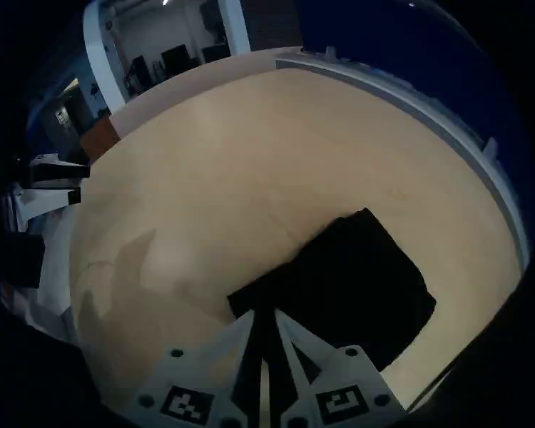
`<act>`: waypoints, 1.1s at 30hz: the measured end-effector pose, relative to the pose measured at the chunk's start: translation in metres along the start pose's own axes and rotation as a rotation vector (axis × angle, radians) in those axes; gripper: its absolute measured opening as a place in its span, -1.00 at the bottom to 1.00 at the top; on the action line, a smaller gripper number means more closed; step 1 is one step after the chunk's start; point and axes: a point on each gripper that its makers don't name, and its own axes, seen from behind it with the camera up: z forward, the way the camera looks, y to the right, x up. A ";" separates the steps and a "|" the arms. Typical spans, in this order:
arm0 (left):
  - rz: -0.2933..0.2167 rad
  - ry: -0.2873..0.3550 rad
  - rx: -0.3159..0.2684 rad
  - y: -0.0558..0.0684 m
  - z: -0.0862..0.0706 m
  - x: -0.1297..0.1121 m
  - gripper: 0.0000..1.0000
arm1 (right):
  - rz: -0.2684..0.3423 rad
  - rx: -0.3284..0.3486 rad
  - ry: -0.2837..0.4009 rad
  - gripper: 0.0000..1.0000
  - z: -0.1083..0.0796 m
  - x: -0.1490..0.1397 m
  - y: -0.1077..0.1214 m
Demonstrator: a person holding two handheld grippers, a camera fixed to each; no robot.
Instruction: Fold towel
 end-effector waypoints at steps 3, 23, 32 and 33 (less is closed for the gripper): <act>0.002 0.000 -0.001 -0.001 0.001 0.000 0.83 | 0.006 0.000 0.008 -0.86 -0.004 0.002 0.001; 0.014 0.004 0.001 -0.001 -0.001 0.005 0.83 | 0.073 -0.071 0.103 0.90 -0.051 -0.001 0.024; 0.020 0.006 -0.003 0.002 -0.001 0.006 0.83 | 0.107 -0.165 0.109 0.99 -0.058 -0.020 0.039; 0.020 0.007 -0.003 0.002 -0.001 0.006 0.83 | 0.111 -0.177 0.108 1.00 -0.059 -0.022 0.041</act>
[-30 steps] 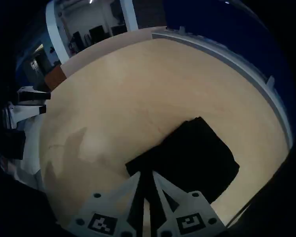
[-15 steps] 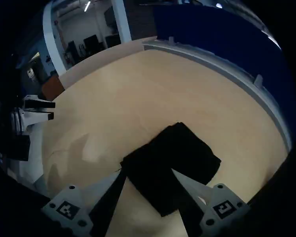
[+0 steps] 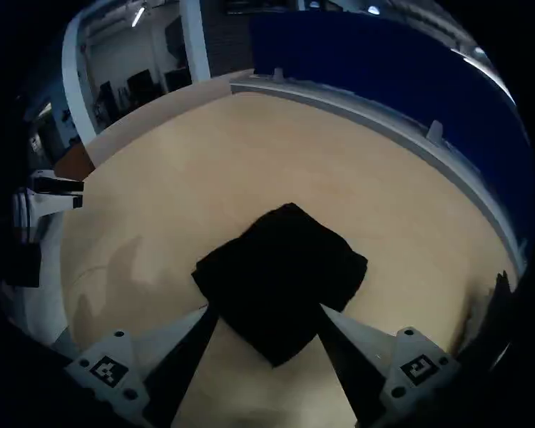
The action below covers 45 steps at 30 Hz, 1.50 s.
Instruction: Fold towel
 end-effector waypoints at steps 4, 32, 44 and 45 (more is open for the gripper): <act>0.001 0.001 -0.003 0.002 0.000 0.000 0.83 | 0.018 -0.045 -0.001 1.00 -0.004 -0.007 0.006; 0.000 0.000 -0.008 0.001 0.003 -0.002 0.83 | 0.096 -0.066 -0.058 0.73 0.002 -0.065 0.005; 0.003 -0.001 -0.008 0.001 0.001 -0.004 0.83 | 0.145 -0.083 -0.060 -0.40 0.007 -0.071 0.012; 0.002 -0.001 -0.008 0.001 0.001 -0.004 0.83 | 0.149 -0.084 -0.060 -0.46 0.007 -0.072 0.012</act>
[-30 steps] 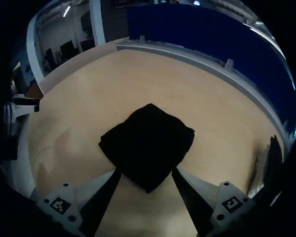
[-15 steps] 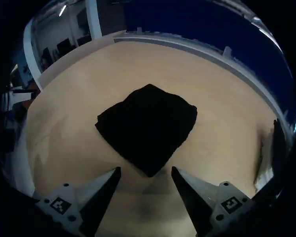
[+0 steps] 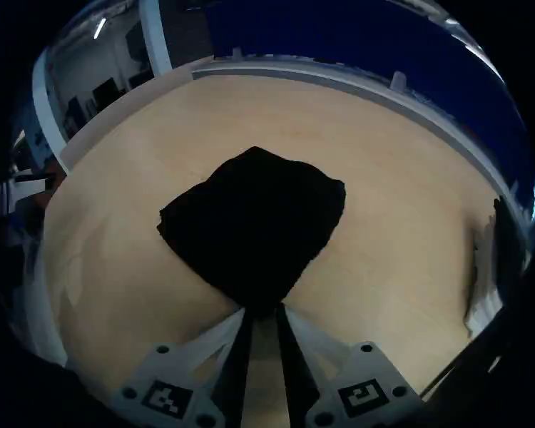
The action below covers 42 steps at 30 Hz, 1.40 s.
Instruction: Fold towel
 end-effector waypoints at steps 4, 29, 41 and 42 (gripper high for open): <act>0.000 -0.001 0.001 0.000 0.000 0.000 0.83 | 0.007 0.002 -0.005 -0.52 0.001 -0.003 0.001; 0.001 0.012 -0.002 0.003 -0.004 0.007 0.83 | 0.013 0.001 0.115 -0.92 -0.026 0.041 0.004; -0.006 0.046 -0.011 0.006 -0.012 0.024 0.83 | -0.039 0.002 0.297 -0.92 -0.100 0.136 0.005; -0.007 0.048 -0.012 0.006 -0.012 0.025 0.83 | -0.045 0.000 0.307 -0.92 -0.106 0.141 0.006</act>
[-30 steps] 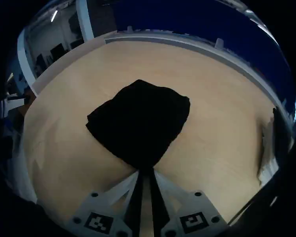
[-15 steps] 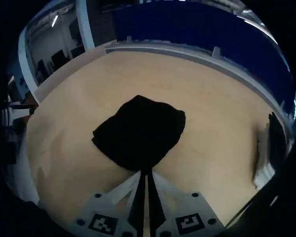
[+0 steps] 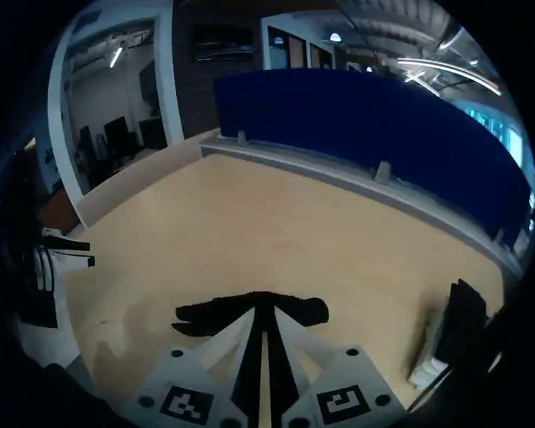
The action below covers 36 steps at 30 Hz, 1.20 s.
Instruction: Fold towel
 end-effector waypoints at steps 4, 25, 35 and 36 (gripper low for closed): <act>-0.002 0.009 -0.004 0.002 -0.002 0.003 0.83 | -0.020 -0.002 0.033 -0.92 -0.016 0.023 0.004; 0.000 0.024 -0.008 0.005 -0.012 0.008 0.82 | 0.022 -0.058 0.102 -0.93 -0.066 0.065 0.057; -0.001 0.022 -0.002 0.006 -0.012 0.006 0.83 | 0.015 -0.128 0.110 -0.93 -0.089 0.083 0.117; -0.001 0.022 -0.001 0.007 -0.012 0.006 0.83 | 0.016 -0.135 0.111 -0.93 -0.091 0.084 0.124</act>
